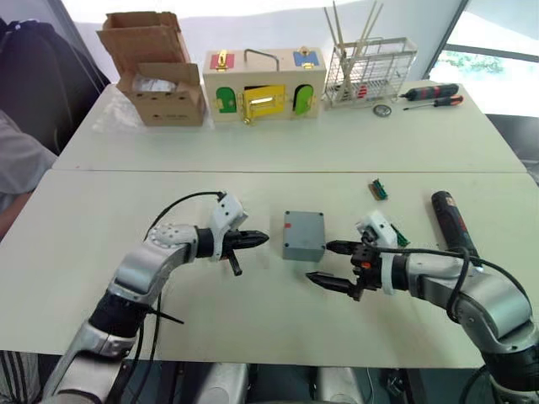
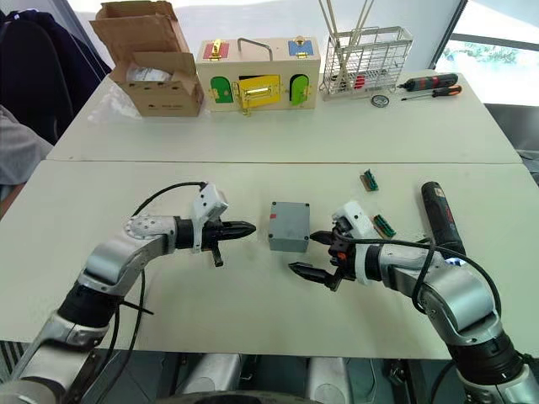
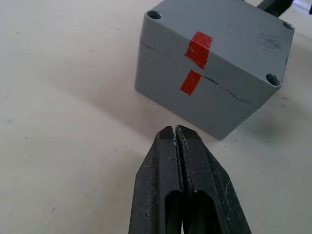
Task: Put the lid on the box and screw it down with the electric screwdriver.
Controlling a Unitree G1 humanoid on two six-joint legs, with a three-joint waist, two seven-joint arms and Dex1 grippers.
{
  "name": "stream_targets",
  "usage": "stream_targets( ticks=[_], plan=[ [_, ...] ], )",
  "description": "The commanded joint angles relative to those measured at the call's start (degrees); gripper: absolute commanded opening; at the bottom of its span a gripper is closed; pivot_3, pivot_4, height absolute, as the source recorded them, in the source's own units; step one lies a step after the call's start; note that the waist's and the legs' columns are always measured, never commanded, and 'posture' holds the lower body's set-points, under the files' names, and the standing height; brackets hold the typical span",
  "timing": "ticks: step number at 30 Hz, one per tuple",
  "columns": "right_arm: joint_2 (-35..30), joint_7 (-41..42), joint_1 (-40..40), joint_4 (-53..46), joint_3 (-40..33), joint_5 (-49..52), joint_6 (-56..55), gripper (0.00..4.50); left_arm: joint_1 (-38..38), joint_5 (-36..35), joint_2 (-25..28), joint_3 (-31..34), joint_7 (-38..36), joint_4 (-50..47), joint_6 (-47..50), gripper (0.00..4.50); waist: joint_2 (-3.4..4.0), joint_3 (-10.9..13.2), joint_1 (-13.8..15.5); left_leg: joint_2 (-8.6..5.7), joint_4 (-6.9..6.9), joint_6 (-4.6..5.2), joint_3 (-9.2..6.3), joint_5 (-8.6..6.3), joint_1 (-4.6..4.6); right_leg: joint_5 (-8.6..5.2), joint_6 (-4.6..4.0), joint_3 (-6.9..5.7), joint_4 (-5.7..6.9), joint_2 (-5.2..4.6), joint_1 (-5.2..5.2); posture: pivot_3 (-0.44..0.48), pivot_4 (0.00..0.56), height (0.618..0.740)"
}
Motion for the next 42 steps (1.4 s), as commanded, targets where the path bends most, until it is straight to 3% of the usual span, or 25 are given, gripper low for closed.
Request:
stream_targets(
  ticks=[1, 9, 13, 17, 21, 25, 30, 39, 42],
  plan=[
    [1.18, -0.57, -0.77, -3.45, 0.80, 1.02, 0.43, 4.48, -3.72, 2.64, -1.40, -1.82, -2.59, 4.40, -4.70, 0.00, 0.00, 0.00, -0.02, 0.01, 0.00, 0.00, 0.00, 0.00, 0.00, 0.00, 0.00, 0.00, 0.01, 0.01, 0.00, 0.000, 0.150, 0.740],
    [3.91, -2.44, -1.01, -9.17, 2.45, 5.54, 6.48, 4.48, -13.70, 9.32, -9.11, -3.56, -4.00, 22.47, -17.15, 0.00, -0.01, 0.00, 0.02, 0.00, 0.02, 0.01, 0.00, 0.00, 0.00, 0.00, 0.01, -0.01, 0.02, 0.00, 0.00, 0.000, 0.150, 0.740],
    [2.73, -3.46, -0.79, -10.19, 0.67, 5.51, 7.11, 4.48, -14.51, 11.99, -8.74, -1.82, -2.27, 26.59, -20.62, 0.00, -0.02, 0.00, -0.20, -0.02, 0.05, 0.01, 0.02, 0.00, -0.01, 0.01, 0.01, -0.01, 0.02, -0.01, 0.00, 0.000, 0.150, 0.740],
    [-4.15, -1.25, -0.62, -8.99, -2.64, 3.47, 5.65, 4.48, -11.91, 11.70, -5.37, 0.63, -1.84, 22.97, -19.39, 0.00, -0.02, 0.00, -0.27, -0.01, 0.04, 0.01, 0.02, 0.00, -0.01, 0.01, 0.01, -0.01, 0.06, 0.00, -0.03, 0.000, 0.150, 0.740],
    [-8.82, 1.20, -1.21, -5.85, -1.29, -0.37, 1.64, 4.48, -8.39, 10.86, -2.85, 2.13, -1.93, 16.19, -16.08, 0.00, -0.02, 0.00, -0.19, 0.00, 0.04, 0.02, 0.02, 0.00, -0.01, 0.01, 0.02, -0.02, 0.05, 0.01, -0.03, 0.000, 0.150, 0.740],
    [-8.53, 4.06, -6.12, 3.17, 4.75, -8.70, -8.21, 4.48, -1.02, 7.27, -1.40, 2.92, -1.94, 1.83, -7.97, 0.00, -0.02, 0.00, -0.82, -0.01, 0.08, 0.03, 0.07, -0.01, 0.00, 0.01, 0.02, 0.00, 0.05, -0.02, 0.01, 0.000, 0.150, 0.740],
    [-7.92, 7.67, -9.85, 9.65, 10.36, -15.86, -16.27, 4.48, 3.63, 5.93, -0.78, 2.16, -1.07, -7.08, -1.07, 0.00, -0.01, 0.00, -1.45, 0.00, 0.06, 0.02, -0.02, 0.00, -0.01, 0.00, 0.02, -0.02, 0.07, 0.01, 0.00, 0.000, 0.150, 0.740],
    [-3.78, 9.69, -8.35, 3.89, 9.47, -11.96, -11.55, 4.48, 2.67, 7.69, -3.26, 0.45, 1.32, -5.58, -1.08, 0.00, -0.02, -0.01, -1.28, -0.01, 0.08, 0.02, -0.03, 0.00, -0.01, 0.00, 0.02, -0.02, 0.04, -0.02, 0.03, 0.000, 0.150, 0.740],
    [-4.08, 9.24, -7.35, 3.27, 9.19, -12.67, -11.14, 4.48, 2.58, 10.08, -0.94, 0.63, 2.46, -4.85, -1.76, 0.00, -0.02, -0.01, -1.42, -0.01, 0.07, 0.02, -0.03, 0.00, -0.01, 0.00, 0.02, -0.02, 0.04, -0.01, 0.02, 0.000, 0.150, 0.740]
  ],
)
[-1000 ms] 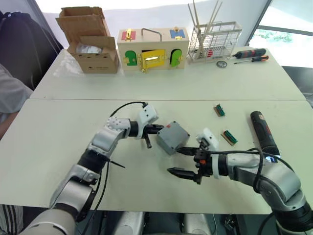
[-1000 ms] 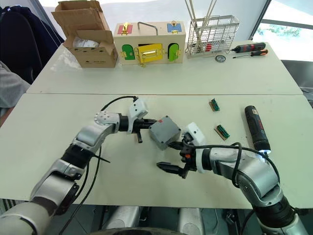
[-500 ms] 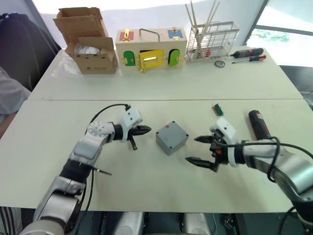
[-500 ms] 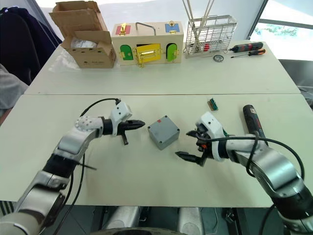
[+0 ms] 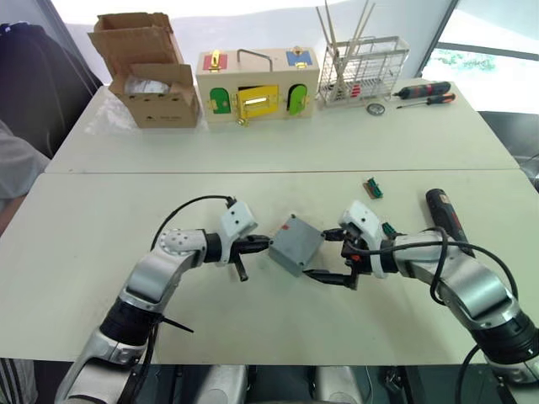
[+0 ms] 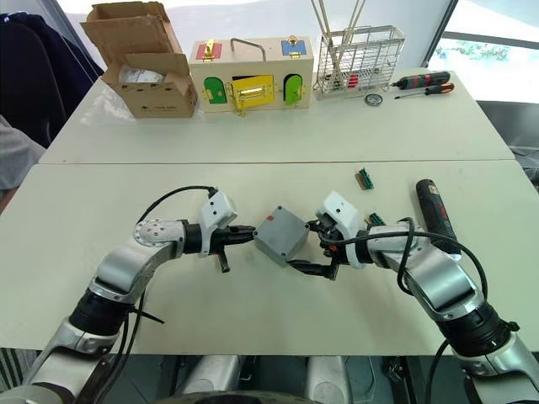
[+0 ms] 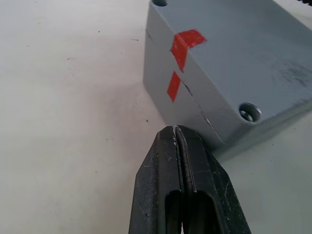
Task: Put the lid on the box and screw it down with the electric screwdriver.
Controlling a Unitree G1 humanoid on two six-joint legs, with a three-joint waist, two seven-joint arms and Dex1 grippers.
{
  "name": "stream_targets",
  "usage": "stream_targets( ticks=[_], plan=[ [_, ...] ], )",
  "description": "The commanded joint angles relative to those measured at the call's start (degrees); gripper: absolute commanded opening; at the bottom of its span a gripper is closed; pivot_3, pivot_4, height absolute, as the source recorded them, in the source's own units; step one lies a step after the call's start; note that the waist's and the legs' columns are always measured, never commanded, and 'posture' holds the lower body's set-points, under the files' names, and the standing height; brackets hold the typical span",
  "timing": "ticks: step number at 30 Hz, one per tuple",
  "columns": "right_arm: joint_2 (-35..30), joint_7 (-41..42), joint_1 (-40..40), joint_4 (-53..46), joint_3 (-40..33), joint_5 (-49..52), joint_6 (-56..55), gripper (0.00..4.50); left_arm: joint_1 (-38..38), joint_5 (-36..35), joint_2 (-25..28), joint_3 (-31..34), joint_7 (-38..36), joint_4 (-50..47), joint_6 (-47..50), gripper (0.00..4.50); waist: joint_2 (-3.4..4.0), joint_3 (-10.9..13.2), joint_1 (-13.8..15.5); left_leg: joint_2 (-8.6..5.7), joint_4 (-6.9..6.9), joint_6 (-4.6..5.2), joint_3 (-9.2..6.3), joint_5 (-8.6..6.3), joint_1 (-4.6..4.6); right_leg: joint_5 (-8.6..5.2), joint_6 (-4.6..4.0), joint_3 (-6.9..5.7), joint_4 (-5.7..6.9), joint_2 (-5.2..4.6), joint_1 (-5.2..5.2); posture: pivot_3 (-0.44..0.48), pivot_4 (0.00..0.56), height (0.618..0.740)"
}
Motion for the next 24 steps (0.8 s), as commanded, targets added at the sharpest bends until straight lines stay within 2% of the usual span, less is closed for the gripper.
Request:
stream_targets(
  ticks=[1, 6, 11, 14, 18, 24],
  plan=[
    [-0.20, -0.13, 1.07, -2.66, -1.53, 0.13, 0.15, 4.48, -0.34, 2.43, 3.03, 0.71, 1.07, -0.71, -1.49, 0.00, 0.00, 0.00, -0.12, 0.01, -0.02, 0.00, 0.00, 0.00, 0.00, 0.00, 0.00, 0.00, 0.00, 0.01, -0.01, 0.000, 0.150, 0.740],
    [-0.70, 0.55, 1.28, -1.19, -2.17, -0.81, -1.18, 4.48, 4.19, -2.24, 8.66, 2.30, -2.87, -10.20, 2.84, 0.00, 0.01, 0.00, -0.29, 0.04, -0.07, 0.00, 0.04, 0.00, 0.00, 0.00, 0.00, 0.01, 0.00, 0.01, -0.07, 0.000, 0.150, 0.740],
    [-0.24, 1.06, 0.76, -0.50, -1.91, -1.50, -1.91, 4.48, 5.20, -7.26, 8.58, 1.40, -3.97, -16.55, 7.69, 0.00, 0.01, -0.01, 0.28, -0.01, 0.01, 0.00, -0.02, 0.00, 0.00, 0.00, 0.00, 0.01, 0.00, -0.02, 0.03, 0.000, 0.150, 0.740],
    [0.08, 1.28, 0.57, -0.67, -1.63, -1.66, -2.02, 4.48, 4.68, -6.14, 7.53, -0.84, -2.94, -15.82, 7.06, 0.00, 0.01, -0.01, -0.02, 0.00, 0.01, 0.00, -0.01, 0.00, 0.02, 0.00, 0.00, 0.01, 0.01, -0.01, 0.03, 0.000, 0.150, 0.740],
    [0.15, 1.93, 0.66, -1.86, -1.51, -1.21, -1.25, 4.48, 0.96, -3.46, 2.27, -2.91, 0.02, -10.45, 2.83, 0.00, 0.00, -0.01, 0.16, 0.01, 0.01, 0.00, -0.01, 0.00, 0.01, 0.00, -0.01, 0.00, 0.02, 0.00, 0.02, 0.000, 0.150, 0.740],
    [0.59, 1.77, 1.42, -3.43, -2.22, -1.00, -0.10, 4.48, -1.49, -0.26, 0.60, -3.48, 0.82, -3.86, -2.09, 0.00, 0.00, -0.01, 0.04, 0.00, 0.00, 0.00, 0.01, 0.00, 0.01, 0.00, 0.00, 0.00, 0.01, 0.00, 0.01, 0.000, 0.150, 0.740]
  ],
)
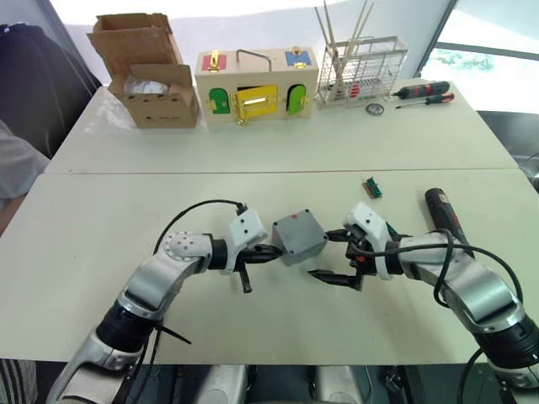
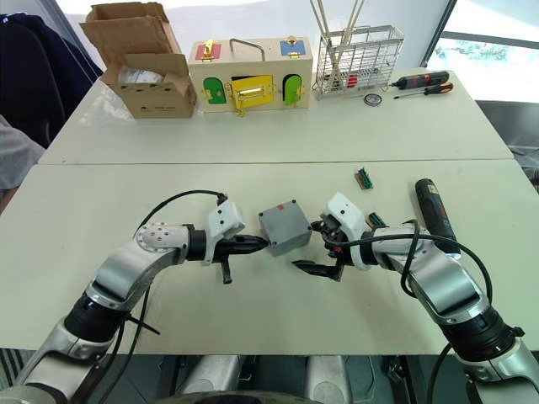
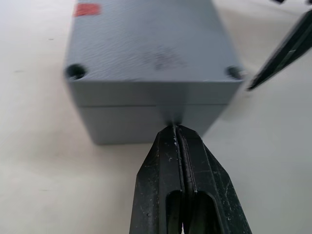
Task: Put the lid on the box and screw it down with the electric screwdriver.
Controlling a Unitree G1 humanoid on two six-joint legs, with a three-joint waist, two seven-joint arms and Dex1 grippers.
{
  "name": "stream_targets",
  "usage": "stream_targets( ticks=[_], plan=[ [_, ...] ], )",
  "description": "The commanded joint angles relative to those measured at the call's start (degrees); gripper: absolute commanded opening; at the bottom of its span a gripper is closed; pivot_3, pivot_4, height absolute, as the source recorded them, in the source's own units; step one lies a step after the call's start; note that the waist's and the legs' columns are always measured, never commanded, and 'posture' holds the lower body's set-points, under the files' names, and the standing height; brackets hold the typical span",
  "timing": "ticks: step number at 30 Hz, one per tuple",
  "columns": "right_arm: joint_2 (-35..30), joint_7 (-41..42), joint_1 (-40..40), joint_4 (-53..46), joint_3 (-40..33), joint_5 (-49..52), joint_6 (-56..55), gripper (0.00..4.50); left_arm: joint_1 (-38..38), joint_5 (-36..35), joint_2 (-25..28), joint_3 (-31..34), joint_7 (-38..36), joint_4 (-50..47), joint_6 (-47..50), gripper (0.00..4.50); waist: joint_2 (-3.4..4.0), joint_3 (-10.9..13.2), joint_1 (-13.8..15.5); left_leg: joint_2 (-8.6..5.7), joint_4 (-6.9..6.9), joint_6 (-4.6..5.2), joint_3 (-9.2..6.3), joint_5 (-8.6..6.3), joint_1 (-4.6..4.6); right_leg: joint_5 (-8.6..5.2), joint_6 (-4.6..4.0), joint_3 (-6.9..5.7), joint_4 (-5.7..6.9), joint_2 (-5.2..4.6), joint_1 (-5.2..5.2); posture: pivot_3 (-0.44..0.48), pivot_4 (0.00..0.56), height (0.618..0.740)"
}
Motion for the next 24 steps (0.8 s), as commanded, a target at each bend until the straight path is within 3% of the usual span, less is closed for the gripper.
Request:
stream_targets(
  ticks=[1, 24],
  plan=[
    [0.77, 0.62, 0.34, -3.66, -0.33, 1.48, 0.05, 4.48, -1.71, 0.74, -0.93, 0.19, 0.23, 0.79, -3.62, 0.00, 0.00, 0.00, 0.02, 0.00, 0.00, 0.00, 0.00, 0.00, 0.00, 0.00, 0.00, 0.00, 0.00, -0.01, 0.00, 0.000, 0.150, 0.740],
    [-0.57, -0.30, 0.99, -6.13, -1.14, 1.96, 5.04, 4.48, -2.40, 3.67, -1.36, 1.44, 1.99, 4.42, -7.57, 0.00, 0.00, 0.00, 0.02, 0.00, 0.01, 0.00, 0.00, 0.00, 0.00, 0.00, 0.00, 0.00, 0.00, -0.01, 0.00, 0.000, 0.150, 0.740]
  ],
)
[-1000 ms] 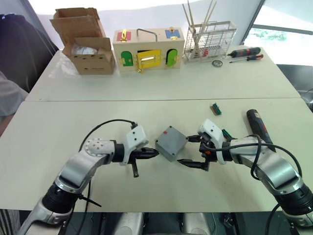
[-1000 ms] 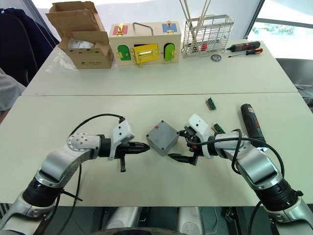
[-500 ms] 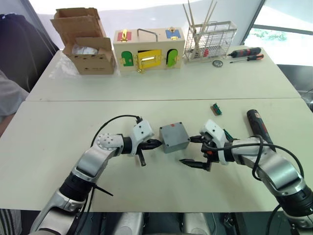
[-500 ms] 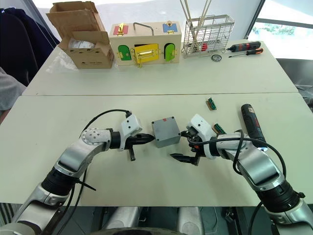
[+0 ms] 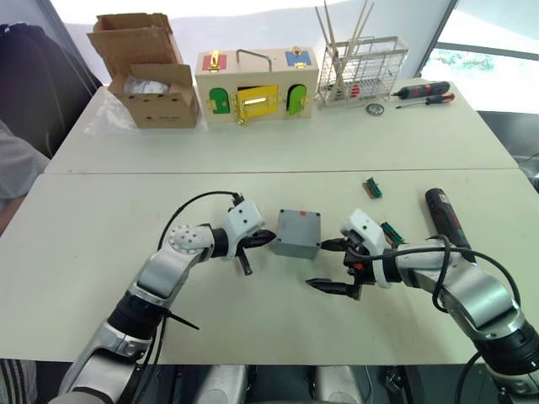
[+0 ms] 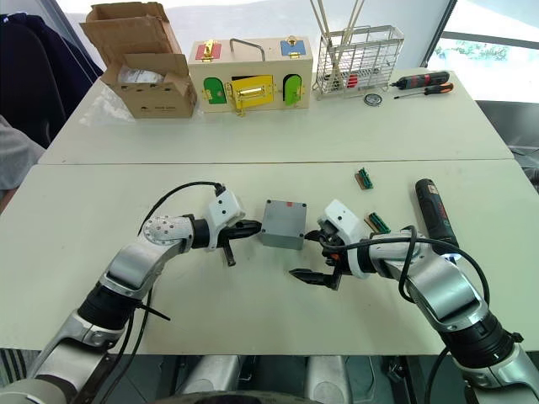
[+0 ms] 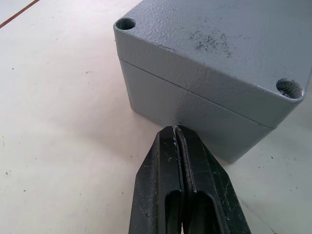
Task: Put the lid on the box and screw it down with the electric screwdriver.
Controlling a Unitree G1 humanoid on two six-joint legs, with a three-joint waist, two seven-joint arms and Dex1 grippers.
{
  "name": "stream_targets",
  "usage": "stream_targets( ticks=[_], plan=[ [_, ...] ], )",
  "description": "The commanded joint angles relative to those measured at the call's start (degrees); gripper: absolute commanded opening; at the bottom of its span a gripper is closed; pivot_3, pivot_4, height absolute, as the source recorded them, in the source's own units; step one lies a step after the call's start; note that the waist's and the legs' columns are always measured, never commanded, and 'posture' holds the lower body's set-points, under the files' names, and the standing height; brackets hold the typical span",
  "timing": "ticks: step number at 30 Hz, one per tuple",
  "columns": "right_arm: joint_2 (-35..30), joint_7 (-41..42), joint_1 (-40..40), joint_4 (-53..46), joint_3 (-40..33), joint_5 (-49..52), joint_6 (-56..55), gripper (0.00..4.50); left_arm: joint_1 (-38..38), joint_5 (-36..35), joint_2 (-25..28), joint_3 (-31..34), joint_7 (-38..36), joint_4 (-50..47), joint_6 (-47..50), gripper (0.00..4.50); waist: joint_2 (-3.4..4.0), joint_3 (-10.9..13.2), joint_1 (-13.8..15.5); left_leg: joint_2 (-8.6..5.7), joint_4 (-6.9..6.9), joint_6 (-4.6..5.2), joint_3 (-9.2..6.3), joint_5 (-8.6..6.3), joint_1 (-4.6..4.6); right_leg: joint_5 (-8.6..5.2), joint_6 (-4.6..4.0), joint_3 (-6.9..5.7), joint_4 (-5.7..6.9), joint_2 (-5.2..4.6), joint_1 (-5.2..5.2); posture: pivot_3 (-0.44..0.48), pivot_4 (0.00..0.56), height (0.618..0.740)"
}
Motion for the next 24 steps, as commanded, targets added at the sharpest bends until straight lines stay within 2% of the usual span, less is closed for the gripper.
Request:
stream_targets(
  ticks=[1, 6, 9, 12, 14, 16, 21, 23, 24],
  plan=[
    [-2.00, -0.44, 0.08, -3.19, -2.78, 0.18, 0.38, 4.48, -0.05, -0.78, 1.39, 1.54, -1.18, -3.42, 0.18, 0.00, 0.00, 0.00, 0.01, 0.00, 0.00, 0.00, 0.00, 0.00, 0.00, 0.00, 0.00, 0.00, 0.00, 0.00, 0.00, 0.000, 0.150, 0.740],
    [-3.82, -2.27, 3.26, -2.67, -20.37, 6.32, 5.95, 4.48, 3.70, -6.56, 6.49, 7.80, -3.49, -10.08, 5.34, 0.00, 0.00, 0.00, -0.02, 0.01, -0.01, 0.00, 0.00, 0.00, -0.01, 0.00, 0.00, 0.01, 0.00, 0.00, -0.02, 0.000, 0.150, 0.740],
    [-2.69, -3.04, 3.77, -0.40, -29.75, 10.48, 8.40, 4.48, 4.13, -12.77, 5.23, 13.71, -2.17, -12.93, 9.14, 0.00, -0.01, 0.00, 0.22, 0.03, -0.01, 0.00, -0.02, 0.00, 0.00, 0.00, 0.00, 0.00, 0.02, 0.01, -0.01, 0.000, 0.150, 0.740],
    [2.20, -8.17, 1.66, 5.75, -35.89, 10.17, 3.26, 4.48, 3.84, -19.06, 2.48, 18.13, 0.62, -16.69, 14.02, 0.00, -0.03, -0.02, 0.12, 0.02, 0.02, 0.00, -0.04, 0.00, 0.00, 0.00, 0.00, -0.02, 0.01, 0.00, 0.05, 0.000, 0.150, 0.740],
    [5.61, -12.44, -1.09, 9.79, -35.84, 7.68, -1.96, 4.48, 3.72, -19.10, 1.79, 17.07, 2.25, -18.43, 15.04, 0.00, -0.02, -0.05, -0.10, 0.02, 0.02, 0.00, -0.01, 0.00, 0.01, 0.00, 0.00, -0.01, 0.02, -0.01, 0.05, 0.000, 0.150, 0.740],
    [8.49, -16.22, -4.38, 15.55, -32.18, 3.21, -7.57, 4.48, 3.28, -18.40, 0.78, 14.93, 3.55, -19.36, 14.99, 0.00, 0.00, -0.06, -0.30, 0.01, 0.00, 0.00, 0.08, 0.00, 0.05, 0.00, 0.00, 0.04, 0.06, -0.02, 0.03, 0.000, 0.150, 0.740],
    [13.52, -20.90, -11.74, 33.01, -25.83, -5.34, -21.46, 3.09, 2.66, -17.67, -0.54, 11.85, 5.07, -19.92, 14.51, 0.00, 0.02, -0.06, -0.52, 0.03, -0.03, -0.01, 0.12, 0.01, 0.08, 0.00, 0.00, 0.04, 0.08, 0.00, 0.00, 0.000, 0.150, 0.740],
    [14.84, -20.15, -13.47, 37.78, -23.79, -6.60, -25.01, 2.47, 2.84, -17.49, -0.46, 11.44, 5.46, -19.80, 14.21, 0.00, 0.02, -0.06, -0.48, 0.03, -0.05, -0.01, 0.13, 0.01, 0.07, 0.00, 0.00, 0.05, 0.08, 0.00, -0.03, 0.000, 0.150, 0.740],
    [15.21, -19.81, -14.01, 39.33, -23.22, -6.86, -26.20, 2.47, 2.91, -17.45, -0.38, 11.33, 5.61, -19.79, 14.13, 0.00, 0.02, -0.06, -0.48, 0.02, -0.05, -0.01, 0.13, 0.01, 0.06, 0.00, 0.00, 0.05, 0.07, 0.00, -0.03, 0.000, 0.150, 0.740]
  ],
)
